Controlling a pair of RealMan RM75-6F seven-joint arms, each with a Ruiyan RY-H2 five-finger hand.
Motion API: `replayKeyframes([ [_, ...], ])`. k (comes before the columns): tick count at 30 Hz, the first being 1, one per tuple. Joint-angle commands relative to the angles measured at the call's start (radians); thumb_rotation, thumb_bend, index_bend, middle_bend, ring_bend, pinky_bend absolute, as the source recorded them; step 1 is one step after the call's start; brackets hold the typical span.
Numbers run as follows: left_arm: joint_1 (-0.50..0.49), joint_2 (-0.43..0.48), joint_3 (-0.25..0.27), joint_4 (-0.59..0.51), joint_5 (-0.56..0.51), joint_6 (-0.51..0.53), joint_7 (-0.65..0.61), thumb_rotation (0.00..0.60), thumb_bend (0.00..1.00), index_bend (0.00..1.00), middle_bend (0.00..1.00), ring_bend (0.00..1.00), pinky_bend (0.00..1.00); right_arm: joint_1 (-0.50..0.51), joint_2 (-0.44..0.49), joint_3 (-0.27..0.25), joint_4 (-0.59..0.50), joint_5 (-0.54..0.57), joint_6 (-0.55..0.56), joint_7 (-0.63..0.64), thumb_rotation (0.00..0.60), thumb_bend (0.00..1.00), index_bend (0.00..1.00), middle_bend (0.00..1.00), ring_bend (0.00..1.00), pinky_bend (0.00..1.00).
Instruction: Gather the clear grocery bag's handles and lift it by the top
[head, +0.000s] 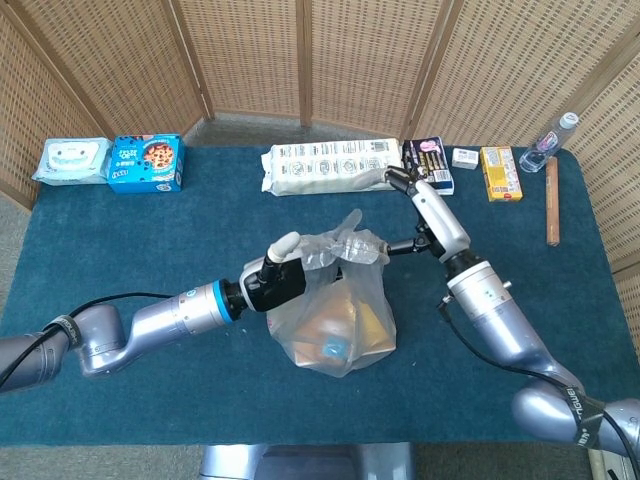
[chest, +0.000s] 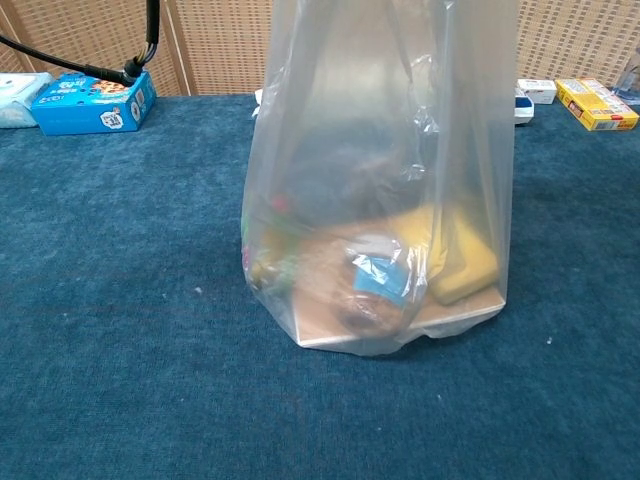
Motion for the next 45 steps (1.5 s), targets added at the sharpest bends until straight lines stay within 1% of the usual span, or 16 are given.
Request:
replayKeyframes([
  [1, 0.005, -0.001, 0.001, 0.004, -0.001, 0.008, -0.004, 0.0, 0.14, 0.18, 0.15, 0.04, 0.04, -0.007, 0.01, -0.005, -0.001, -0.008, -0.009, 0.004, 0.6, 0.21, 0.3, 0.25, 0.15, 0.02],
  [13, 0.019, 0.008, 0.004, 0.009, 0.006, 0.042, -0.029, 0.0, 0.14, 0.18, 0.16, 0.04, 0.05, -0.044, 0.049, -0.008, -0.007, -0.039, -0.014, 0.046, 0.6, 0.21, 0.3, 0.25, 0.15, 0.02],
  [22, 0.028, -0.005, 0.001, 0.017, -0.005, 0.059, -0.077, 0.0, 0.14, 0.18, 0.15, 0.04, 0.07, -0.086, 0.074, -0.003, 0.008, -0.06, 0.016, 0.086, 0.6, 0.21, 0.3, 0.25, 0.15, 0.02],
  [25, 0.03, -0.015, -0.005, 0.017, -0.023, 0.061, -0.111, 0.0, 0.14, 0.18, 0.15, 0.04, 0.08, -0.097, 0.078, -0.005, 0.012, -0.064, 0.026, 0.09, 0.6, 0.21, 0.3, 0.25, 0.15, 0.02],
  [27, 0.031, -0.022, -0.009, 0.017, -0.032, 0.059, -0.132, 0.0, 0.14, 0.18, 0.16, 0.05, 0.1, -0.101, 0.079, -0.005, 0.013, -0.068, 0.03, 0.094, 0.6, 0.21, 0.3, 0.25, 0.15, 0.02],
  [32, 0.034, -0.039, -0.029, 0.015, -0.062, 0.061, -0.209, 0.0, 0.18, 0.2, 0.19, 0.1, 0.22, -0.111, 0.082, -0.007, 0.012, -0.074, 0.038, 0.103, 0.6, 0.21, 0.3, 0.25, 0.15, 0.02],
  [37, 0.034, -0.048, -0.048, 0.01, -0.099, 0.037, -0.262, 0.0, 0.18, 0.22, 0.24, 0.15, 0.28, -0.115, 0.083, -0.008, 0.011, -0.078, 0.041, 0.107, 0.6, 0.21, 0.3, 0.25, 0.15, 0.02],
  [42, 0.044, -0.051, -0.063, 0.007, -0.123, 0.023, -0.299, 0.0, 0.18, 0.24, 0.29, 0.22, 0.35, -0.115, 0.083, -0.01, 0.012, -0.081, 0.038, 0.11, 0.6, 0.21, 0.3, 0.25, 0.15, 0.02],
  [43, 0.047, -0.049, -0.069, 0.002, -0.147, 0.008, -0.315, 0.0, 0.18, 0.26, 0.31, 0.25, 0.37, -0.113, 0.079, -0.01, 0.016, -0.082, 0.036, 0.112, 0.6, 0.21, 0.3, 0.25, 0.15, 0.02],
  [45, 0.05, -0.047, -0.075, -0.004, -0.158, -0.005, -0.319, 0.0, 0.18, 0.29, 0.35, 0.29, 0.42, -0.113, 0.076, -0.012, 0.016, -0.085, 0.037, 0.113, 0.6, 0.21, 0.3, 0.25, 0.15, 0.02],
])
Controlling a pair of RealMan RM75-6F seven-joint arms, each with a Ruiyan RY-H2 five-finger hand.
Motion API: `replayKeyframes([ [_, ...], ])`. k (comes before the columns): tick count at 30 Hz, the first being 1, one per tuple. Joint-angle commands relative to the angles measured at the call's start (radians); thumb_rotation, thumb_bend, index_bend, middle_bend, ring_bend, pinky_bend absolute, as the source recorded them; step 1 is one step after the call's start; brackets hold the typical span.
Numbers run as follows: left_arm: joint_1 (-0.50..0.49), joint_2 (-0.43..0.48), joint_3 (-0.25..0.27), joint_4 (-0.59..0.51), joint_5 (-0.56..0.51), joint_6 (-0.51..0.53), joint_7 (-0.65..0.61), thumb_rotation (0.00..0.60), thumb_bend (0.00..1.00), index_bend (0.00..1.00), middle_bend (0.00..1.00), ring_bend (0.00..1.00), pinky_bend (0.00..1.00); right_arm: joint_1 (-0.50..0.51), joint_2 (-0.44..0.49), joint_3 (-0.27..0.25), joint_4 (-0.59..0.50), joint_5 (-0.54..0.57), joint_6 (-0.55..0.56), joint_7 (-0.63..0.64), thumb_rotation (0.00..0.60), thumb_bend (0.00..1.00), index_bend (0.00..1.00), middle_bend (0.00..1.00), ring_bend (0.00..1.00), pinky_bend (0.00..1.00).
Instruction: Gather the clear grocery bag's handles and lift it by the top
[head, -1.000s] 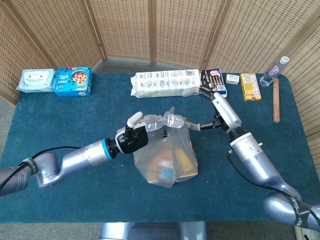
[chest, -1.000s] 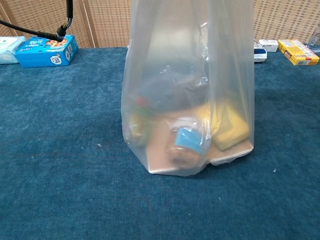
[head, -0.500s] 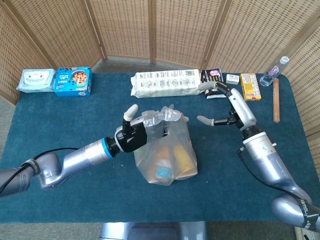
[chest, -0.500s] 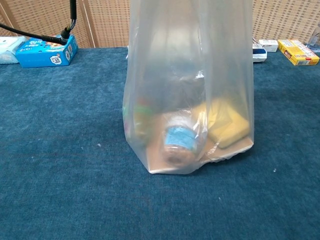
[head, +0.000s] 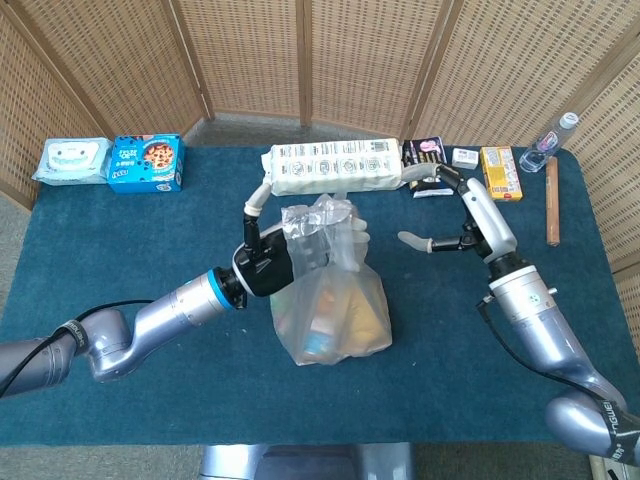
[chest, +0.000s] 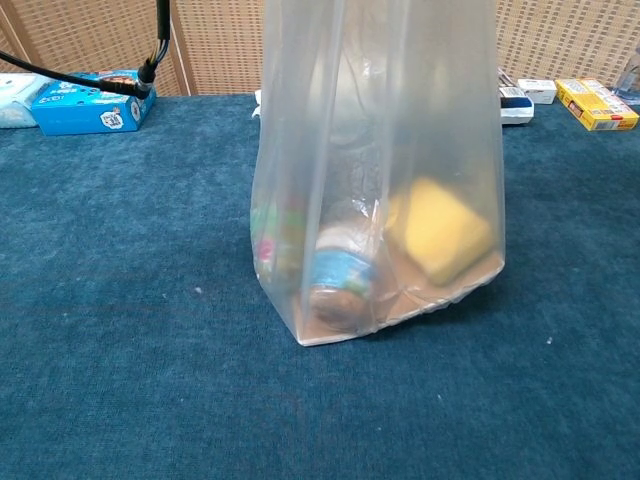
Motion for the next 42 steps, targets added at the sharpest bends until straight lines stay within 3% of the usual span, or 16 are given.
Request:
replayKeyframes([
  [1, 0.008, 0.004, -0.014, -0.009, -0.029, -0.029, -0.008, 0.0, 0.18, 0.31, 0.37, 0.31, 0.44, 0.0, -0.003, -0.002, 0.001, -0.004, -0.001, 0.002, 0.6, 0.21, 0.3, 0.25, 0.15, 0.02],
  [5, 0.014, 0.005, -0.023, -0.014, -0.04, -0.044, 0.005, 0.0, 0.19, 0.38, 0.46, 0.39, 0.51, 0.0, -0.005, -0.003, 0.002, -0.006, 0.0, 0.004, 0.6, 0.21, 0.3, 0.25, 0.15, 0.02],
  [11, 0.025, 0.012, -0.048, -0.037, -0.084, -0.091, 0.038, 0.005, 0.21, 0.47, 0.55, 0.47, 0.55, 0.004, -0.009, -0.001, 0.01, -0.005, -0.001, 0.006, 0.6, 0.21, 0.29, 0.25, 0.15, 0.02],
  [21, 0.051, 0.013, -0.095, -0.067, -0.124, -0.132, 0.106, 0.162, 0.24, 0.56, 0.66, 0.62, 0.66, 0.006, -0.01, 0.001, 0.009, -0.007, -0.002, 0.01, 0.6, 0.21, 0.3, 0.25, 0.15, 0.02],
  [27, 0.066, 0.015, -0.118, -0.08, -0.171, -0.17, 0.194, 0.168, 0.24, 0.57, 0.68, 0.63, 0.64, 0.008, -0.012, 0.001, 0.013, -0.007, -0.004, 0.012, 0.6, 0.21, 0.3, 0.25, 0.15, 0.02],
  [29, 0.074, 0.01, -0.125, -0.088, -0.188, -0.171, 0.248, 0.161, 0.24, 0.57, 0.67, 0.59, 0.56, 0.007, -0.011, 0.0, 0.012, -0.009, -0.004, 0.013, 0.6, 0.21, 0.3, 0.25, 0.15, 0.02],
  [32, 0.082, 0.004, -0.132, -0.097, -0.199, -0.178, 0.343, 0.126, 0.24, 0.57, 0.57, 0.44, 0.41, 0.006, -0.012, 0.0, 0.01, -0.012, -0.001, 0.014, 0.6, 0.21, 0.3, 0.25, 0.15, 0.02],
  [36, 0.083, -0.002, -0.138, -0.1, -0.197, -0.186, 0.474, 0.084, 0.23, 0.56, 0.49, 0.36, 0.35, 0.004, -0.01, 0.001, 0.006, -0.017, 0.002, 0.016, 0.6, 0.21, 0.3, 0.25, 0.15, 0.02],
  [42, 0.085, -0.015, -0.157, -0.11, -0.226, -0.2, 0.652, 0.012, 0.22, 0.46, 0.4, 0.27, 0.27, 0.0, -0.008, 0.002, 0.004, -0.025, 0.007, 0.022, 0.6, 0.21, 0.3, 0.25, 0.15, 0.02],
])
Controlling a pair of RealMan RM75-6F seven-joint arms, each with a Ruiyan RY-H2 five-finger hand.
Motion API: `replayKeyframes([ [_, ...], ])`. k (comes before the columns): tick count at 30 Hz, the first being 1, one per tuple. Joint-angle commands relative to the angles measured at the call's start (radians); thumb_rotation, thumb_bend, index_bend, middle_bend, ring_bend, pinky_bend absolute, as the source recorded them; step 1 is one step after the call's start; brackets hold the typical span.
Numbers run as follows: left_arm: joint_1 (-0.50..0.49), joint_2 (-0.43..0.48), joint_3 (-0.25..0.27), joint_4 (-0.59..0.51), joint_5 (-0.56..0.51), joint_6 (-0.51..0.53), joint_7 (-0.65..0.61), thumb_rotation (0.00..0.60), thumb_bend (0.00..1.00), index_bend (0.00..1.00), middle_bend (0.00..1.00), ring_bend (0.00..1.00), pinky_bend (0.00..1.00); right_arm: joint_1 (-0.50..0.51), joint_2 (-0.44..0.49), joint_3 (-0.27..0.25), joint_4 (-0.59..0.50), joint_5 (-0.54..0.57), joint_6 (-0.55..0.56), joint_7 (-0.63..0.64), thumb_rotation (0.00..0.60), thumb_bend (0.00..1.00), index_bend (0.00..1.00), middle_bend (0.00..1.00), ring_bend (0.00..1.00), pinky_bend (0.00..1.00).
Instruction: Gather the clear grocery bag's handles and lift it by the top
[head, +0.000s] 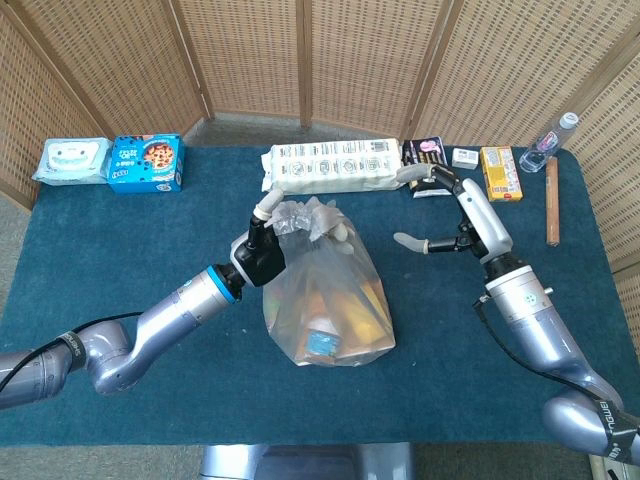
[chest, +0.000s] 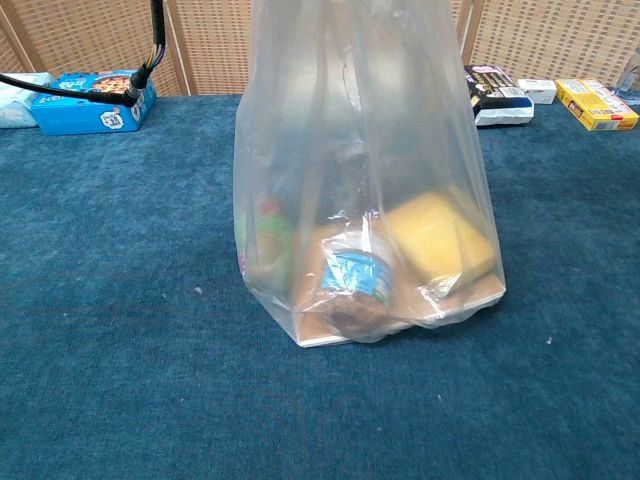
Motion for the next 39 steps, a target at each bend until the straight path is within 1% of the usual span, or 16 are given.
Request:
replayKeyframes([
  [1, 0.005, -0.017, -0.021, -0.012, -0.03, -0.011, 0.118, 0.004, 0.21, 0.45, 0.39, 0.26, 0.26, -0.002, 0.001, 0.001, 0.0, -0.004, 0.002, 0.004, 0.6, 0.21, 0.3, 0.25, 0.15, 0.02],
  [3, 0.007, -0.028, -0.029, -0.018, -0.036, -0.013, 0.144, 0.001, 0.21, 0.42, 0.38, 0.25, 0.26, -0.003, 0.004, 0.001, 0.0, -0.005, 0.0, 0.007, 0.6, 0.21, 0.3, 0.25, 0.15, 0.02],
  [6, 0.008, -0.044, -0.048, -0.022, -0.049, -0.033, 0.135, 0.0, 0.21, 0.39, 0.37, 0.23, 0.24, -0.006, 0.006, 0.001, -0.001, -0.01, 0.0, 0.014, 0.6, 0.21, 0.3, 0.25, 0.15, 0.02],
  [10, 0.001, -0.057, -0.072, -0.017, -0.052, -0.081, 0.093, 0.012, 0.21, 0.3, 0.28, 0.16, 0.21, -0.009, 0.009, 0.003, -0.001, -0.015, 0.0, 0.023, 0.6, 0.21, 0.3, 0.25, 0.15, 0.02],
  [12, 0.002, -0.057, -0.092, -0.021, -0.044, -0.106, 0.016, 0.026, 0.21, 0.27, 0.27, 0.15, 0.23, -0.01, 0.011, 0.002, 0.0, -0.018, 0.0, 0.026, 0.6, 0.21, 0.3, 0.25, 0.15, 0.02],
  [13, 0.004, -0.057, -0.104, -0.023, -0.038, -0.119, -0.045, 0.03, 0.21, 0.26, 0.27, 0.17, 0.26, -0.011, 0.012, 0.002, 0.0, -0.02, 0.001, 0.027, 0.6, 0.21, 0.3, 0.25, 0.15, 0.02],
  [15, 0.014, -0.059, -0.123, -0.014, 0.019, -0.129, -0.2, 0.044, 0.2, 0.26, 0.27, 0.21, 0.34, -0.012, 0.011, 0.0, 0.0, -0.022, 0.001, 0.029, 0.6, 0.21, 0.3, 0.25, 0.15, 0.02],
  [16, 0.015, -0.06, -0.124, -0.002, 0.046, -0.13, -0.249, 0.053, 0.2, 0.26, 0.28, 0.24, 0.39, -0.012, 0.01, 0.0, 0.0, -0.023, 0.001, 0.029, 0.6, 0.21, 0.3, 0.25, 0.15, 0.02],
  [17, 0.014, -0.058, -0.122, 0.011, 0.07, -0.132, -0.284, 0.059, 0.2, 0.26, 0.29, 0.27, 0.42, -0.012, 0.01, 0.0, 0.001, -0.023, 0.001, 0.031, 0.6, 0.21, 0.3, 0.25, 0.15, 0.02],
  [19, 0.011, -0.052, -0.114, 0.029, 0.114, -0.138, -0.361, 0.067, 0.2, 0.26, 0.34, 0.33, 0.48, -0.011, 0.009, -0.001, 0.004, -0.024, 0.0, 0.032, 0.6, 0.21, 0.3, 0.25, 0.15, 0.02],
  [22, 0.006, -0.04, -0.101, 0.051, 0.147, -0.142, -0.41, 0.064, 0.2, 0.3, 0.43, 0.39, 0.53, -0.01, 0.009, -0.001, 0.006, -0.024, -0.001, 0.034, 0.6, 0.21, 0.3, 0.25, 0.15, 0.02],
  [24, 0.003, -0.031, -0.094, 0.059, 0.147, -0.146, -0.43, 0.065, 0.2, 0.36, 0.48, 0.42, 0.55, -0.008, 0.007, -0.001, 0.009, -0.024, -0.003, 0.035, 0.6, 0.21, 0.3, 0.25, 0.15, 0.02],
  [26, 0.002, -0.023, -0.089, 0.061, 0.148, -0.148, -0.437, 0.054, 0.2, 0.44, 0.5, 0.42, 0.56, -0.006, 0.004, -0.002, 0.011, -0.023, -0.003, 0.034, 0.6, 0.21, 0.3, 0.25, 0.15, 0.02],
  [28, 0.002, -0.014, -0.083, 0.06, 0.154, -0.145, -0.441, 0.038, 0.2, 0.49, 0.5, 0.42, 0.56, -0.004, 0.002, -0.002, 0.014, -0.022, -0.004, 0.034, 0.6, 0.21, 0.3, 0.25, 0.15, 0.02],
  [31, 0.003, 0.001, -0.072, 0.06, 0.157, -0.144, -0.442, 0.015, 0.2, 0.55, 0.5, 0.42, 0.56, -0.001, 0.0, -0.003, 0.016, -0.021, -0.008, 0.032, 0.6, 0.21, 0.3, 0.25, 0.15, 0.02],
  [39, 0.0, 0.034, -0.05, 0.055, 0.194, -0.12, -0.499, 0.0, 0.2, 0.59, 0.5, 0.43, 0.56, 0.003, -0.005, -0.005, 0.015, -0.02, -0.007, 0.027, 0.6, 0.21, 0.3, 0.25, 0.15, 0.02],
])
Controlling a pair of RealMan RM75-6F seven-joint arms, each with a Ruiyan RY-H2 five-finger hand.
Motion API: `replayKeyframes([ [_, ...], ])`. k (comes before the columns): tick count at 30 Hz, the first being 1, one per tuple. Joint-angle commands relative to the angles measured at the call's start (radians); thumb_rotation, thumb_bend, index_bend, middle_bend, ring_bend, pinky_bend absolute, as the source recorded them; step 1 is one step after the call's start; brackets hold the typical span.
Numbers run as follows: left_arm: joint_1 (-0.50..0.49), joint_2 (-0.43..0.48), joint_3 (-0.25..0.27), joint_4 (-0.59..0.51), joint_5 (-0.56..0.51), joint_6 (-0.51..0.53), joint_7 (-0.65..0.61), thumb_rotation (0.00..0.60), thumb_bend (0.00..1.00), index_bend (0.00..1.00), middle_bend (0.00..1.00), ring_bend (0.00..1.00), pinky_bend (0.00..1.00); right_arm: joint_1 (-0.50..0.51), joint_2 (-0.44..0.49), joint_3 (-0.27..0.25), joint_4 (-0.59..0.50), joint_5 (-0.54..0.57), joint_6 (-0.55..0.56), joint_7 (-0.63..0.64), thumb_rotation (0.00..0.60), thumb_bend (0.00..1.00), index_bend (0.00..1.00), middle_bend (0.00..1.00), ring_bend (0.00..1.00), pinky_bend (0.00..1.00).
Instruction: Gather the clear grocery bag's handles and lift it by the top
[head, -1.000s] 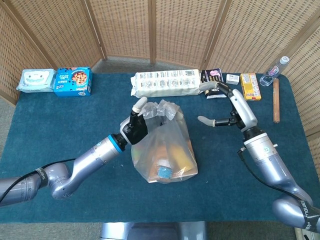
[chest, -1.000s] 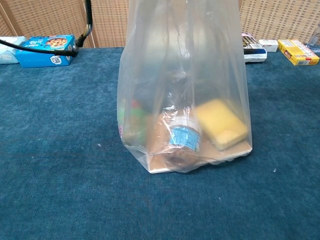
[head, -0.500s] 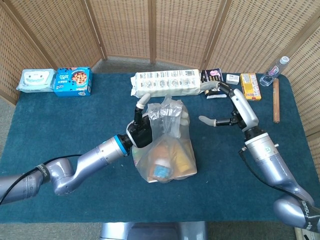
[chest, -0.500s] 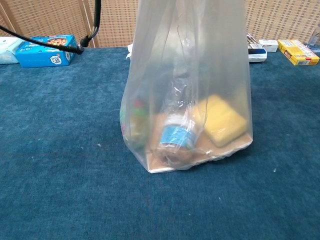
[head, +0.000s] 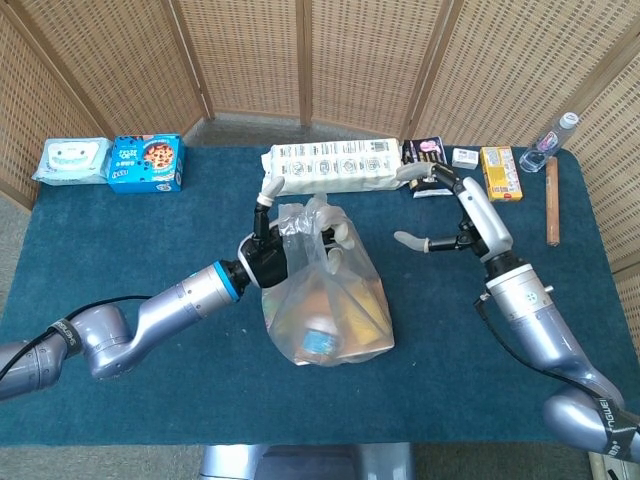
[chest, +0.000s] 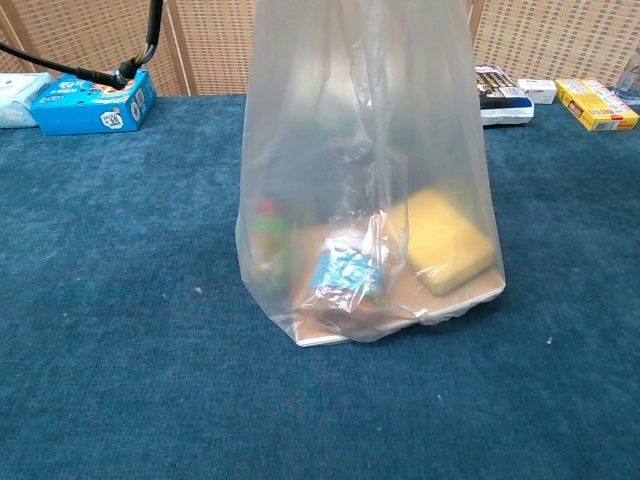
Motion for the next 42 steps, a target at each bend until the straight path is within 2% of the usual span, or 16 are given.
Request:
replayKeyframes([
  [1, -0.006, 0.011, 0.012, 0.003, 0.03, 0.021, -0.038, 0.0, 0.2, 0.6, 0.52, 0.44, 0.56, 0.001, -0.003, -0.002, 0.001, 0.002, 0.0, -0.003, 0.6, 0.21, 0.3, 0.25, 0.15, 0.02],
  [4, -0.015, 0.019, 0.025, 0.013, 0.06, 0.042, -0.059, 0.015, 0.22, 0.64, 0.56, 0.49, 0.58, 0.002, -0.004, -0.005, 0.002, 0.004, -0.001, -0.007, 0.6, 0.21, 0.3, 0.25, 0.15, 0.02],
  [6, -0.02, 0.025, 0.033, 0.017, 0.077, 0.055, -0.064, 0.08, 0.26, 0.67, 0.6, 0.52, 0.61, 0.002, -0.006, -0.006, 0.003, 0.006, 0.002, -0.01, 0.6, 0.21, 0.3, 0.25, 0.15, 0.02],
  [8, -0.024, 0.032, 0.044, 0.019, 0.089, 0.071, -0.075, 0.181, 0.28, 0.71, 0.63, 0.55, 0.63, 0.004, -0.009, -0.008, 0.006, 0.013, 0.008, -0.024, 0.6, 0.21, 0.3, 0.25, 0.16, 0.03],
  [11, -0.03, 0.042, 0.056, 0.019, 0.091, 0.082, -0.072, 0.287, 0.31, 0.72, 0.64, 0.56, 0.64, 0.007, -0.019, -0.011, 0.01, 0.037, 0.023, -0.053, 0.6, 0.22, 0.31, 0.25, 0.17, 0.05],
  [13, -0.033, 0.046, 0.063, 0.016, 0.087, 0.091, -0.073, 0.316, 0.32, 0.73, 0.64, 0.56, 0.64, 0.008, -0.022, -0.013, 0.009, 0.051, 0.029, -0.068, 0.6, 0.22, 0.31, 0.25, 0.18, 0.06],
  [23, -0.036, 0.053, 0.076, 0.005, 0.056, 0.129, -0.063, 0.343, 0.32, 0.73, 0.65, 0.56, 0.64, 0.01, -0.019, -0.029, 0.011, 0.124, 0.05, -0.166, 0.6, 0.23, 0.35, 0.28, 0.21, 0.13],
  [28, -0.036, 0.055, 0.067, -0.005, 0.03, 0.142, -0.045, 0.354, 0.32, 0.74, 0.65, 0.57, 0.66, 0.009, -0.025, -0.045, 0.02, 0.146, 0.057, -0.209, 0.6, 0.23, 0.42, 0.34, 0.28, 0.21],
  [33, -0.037, 0.066, 0.052, -0.026, -0.011, 0.133, -0.003, 0.405, 0.33, 0.77, 0.67, 0.59, 0.68, 0.004, -0.047, -0.084, 0.057, 0.141, 0.066, -0.269, 0.6, 0.23, 0.52, 0.42, 0.37, 0.3],
  [37, -0.034, 0.074, 0.042, -0.039, -0.028, 0.128, 0.017, 0.476, 0.34, 0.78, 0.68, 0.6, 0.69, -0.003, -0.063, -0.101, 0.08, 0.14, 0.07, -0.287, 0.6, 0.24, 0.56, 0.47, 0.43, 0.39],
  [42, -0.035, 0.08, 0.031, -0.05, -0.039, 0.118, 0.032, 0.516, 0.34, 0.78, 0.69, 0.6, 0.69, -0.014, -0.082, -0.119, 0.115, 0.129, 0.084, -0.313, 0.6, 0.24, 0.6, 0.49, 0.46, 0.4],
])
